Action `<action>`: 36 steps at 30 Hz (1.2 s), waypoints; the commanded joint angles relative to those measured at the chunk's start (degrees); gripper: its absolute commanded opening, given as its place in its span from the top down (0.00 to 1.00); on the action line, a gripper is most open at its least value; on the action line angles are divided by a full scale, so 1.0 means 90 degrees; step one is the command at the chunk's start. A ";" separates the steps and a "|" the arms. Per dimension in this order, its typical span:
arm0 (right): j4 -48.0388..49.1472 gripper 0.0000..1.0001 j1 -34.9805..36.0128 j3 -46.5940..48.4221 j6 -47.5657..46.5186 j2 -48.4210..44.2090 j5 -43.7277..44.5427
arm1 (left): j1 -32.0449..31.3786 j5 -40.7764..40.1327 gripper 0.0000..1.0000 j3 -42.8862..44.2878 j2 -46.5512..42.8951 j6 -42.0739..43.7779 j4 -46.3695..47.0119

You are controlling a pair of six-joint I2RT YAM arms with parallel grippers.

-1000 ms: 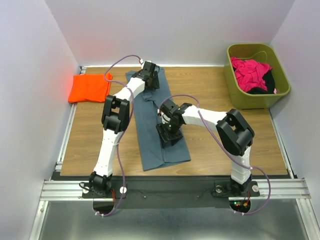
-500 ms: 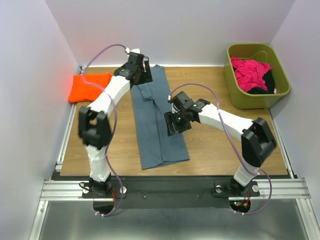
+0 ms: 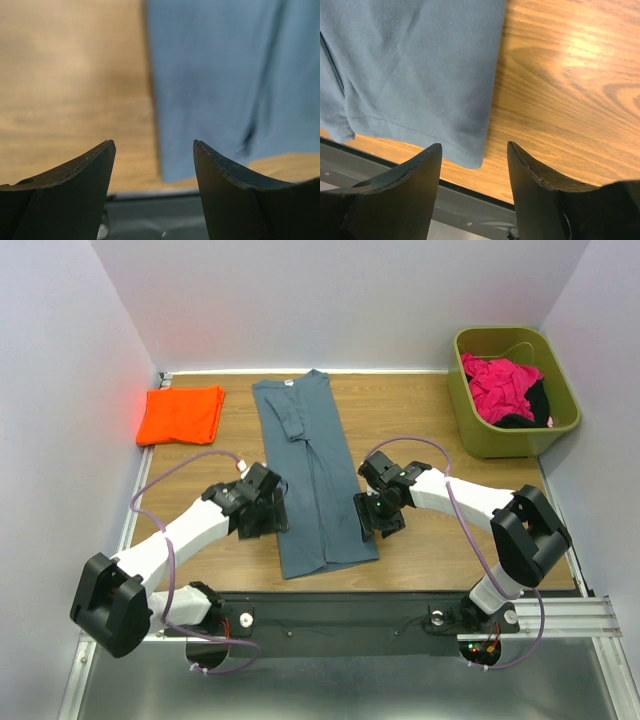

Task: Fold and stack the t-shirts
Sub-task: Fold the tshirt

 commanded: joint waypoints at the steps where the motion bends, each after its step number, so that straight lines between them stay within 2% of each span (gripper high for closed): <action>1: 0.0062 0.40 -0.0028 -0.0049 0.0189 -0.0323 0.0133 | -0.0379 0.0335 0.27 -0.0517 -0.0808 -0.0916 -0.0486; 4: 0.0072 0.40 -0.0029 -0.0040 0.0209 -0.0333 0.0162 | -0.0565 0.0413 0.30 -0.0674 -0.0789 -0.0966 -0.0583; 8: 0.0091 0.40 -0.0029 0.0009 0.0209 -0.0245 0.0124 | -0.0926 0.0228 0.33 -0.0596 -0.0185 -0.0917 -0.0788; 14: 0.0159 0.40 -0.0029 -0.0059 0.0326 -0.0264 0.0084 | -0.1200 0.0316 0.43 -0.0723 0.0168 -0.1112 -0.0584; 24: 0.0218 0.40 -0.0019 -0.0576 0.0677 -0.0469 0.0133 | -0.1640 0.0472 0.46 -0.0850 0.0773 -0.1239 -0.0252; 27: 0.0228 0.40 -0.0029 -0.0752 0.0804 -0.0625 0.0250 | -0.1660 0.0472 0.49 -0.0996 0.0881 -0.1259 -0.0154; 36: 0.0384 0.41 -0.0029 -0.1026 0.1224 -0.0977 0.0367 | -0.1660 0.0646 0.50 -0.1104 0.1134 -0.1239 0.0061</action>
